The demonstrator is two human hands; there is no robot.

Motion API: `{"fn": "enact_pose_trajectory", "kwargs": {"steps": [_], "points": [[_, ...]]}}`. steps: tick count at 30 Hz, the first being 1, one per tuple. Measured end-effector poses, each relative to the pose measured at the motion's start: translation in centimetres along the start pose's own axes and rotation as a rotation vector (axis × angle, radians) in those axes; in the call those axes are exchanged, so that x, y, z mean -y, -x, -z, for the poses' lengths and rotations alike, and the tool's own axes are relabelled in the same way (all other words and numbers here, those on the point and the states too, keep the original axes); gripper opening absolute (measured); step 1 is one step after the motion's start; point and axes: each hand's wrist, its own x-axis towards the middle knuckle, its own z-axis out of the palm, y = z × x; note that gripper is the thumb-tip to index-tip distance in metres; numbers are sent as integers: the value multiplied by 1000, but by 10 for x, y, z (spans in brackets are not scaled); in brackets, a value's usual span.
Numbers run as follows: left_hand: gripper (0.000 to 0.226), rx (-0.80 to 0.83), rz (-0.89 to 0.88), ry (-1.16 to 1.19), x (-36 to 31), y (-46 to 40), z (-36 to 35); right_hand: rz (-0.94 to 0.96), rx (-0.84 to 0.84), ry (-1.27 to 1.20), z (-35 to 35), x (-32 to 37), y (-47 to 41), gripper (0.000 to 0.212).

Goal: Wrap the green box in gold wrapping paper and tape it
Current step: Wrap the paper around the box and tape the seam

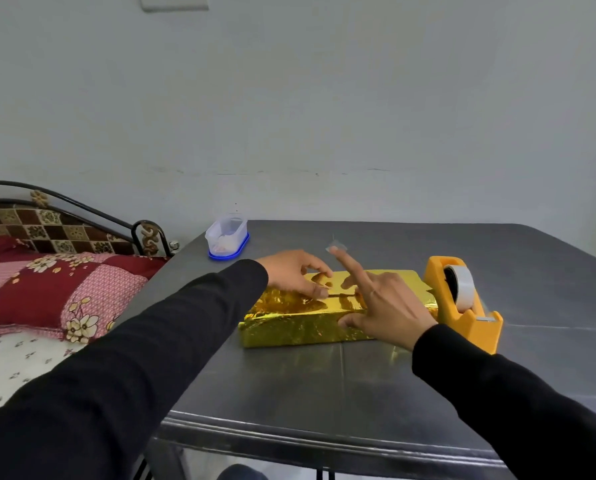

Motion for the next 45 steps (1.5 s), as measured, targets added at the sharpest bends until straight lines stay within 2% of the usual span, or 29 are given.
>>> {"fn": "enact_pose_trajectory", "kwargs": {"steps": [5, 10, 16, 22, 30, 31, 34, 35, 41, 45], "points": [[22, -145, -32, -34, 15, 16, 1, -63, 24, -110, 3, -1, 0, 134], [25, -258, -69, -245, 11, 22, -9, -42, -23, -121, 5, -6, -4, 117], [22, -400, -154, -362, 7, 27, -19, -76, -131, -7, -2, -18, -13, 100], [33, -388, -214, -468, 5, 34, -29, -81, -260, -117, -18, -20, -9, 96], [30, -345, -204, -468, -10, 49, -29, 18, -284, -32, -7, -23, -1, 85], [34, -339, -197, -456, -14, 52, -30, 22, -298, -39, -6, -22, 0, 84], [72, -216, -119, -516, -20, 56, -30, 42, -297, -68, -5, -18, 6, 87], [79, -172, -99, -561, -20, 57, -30, 44, -284, -80, -4, -17, 8, 88], [72, -171, -112, -577, -16, 57, -33, -19, -298, -124, -3, -8, 22, 87], [71, -183, -121, -551, -16, 57, -38, -72, -405, -168, -20, -5, 30, 86]]}}
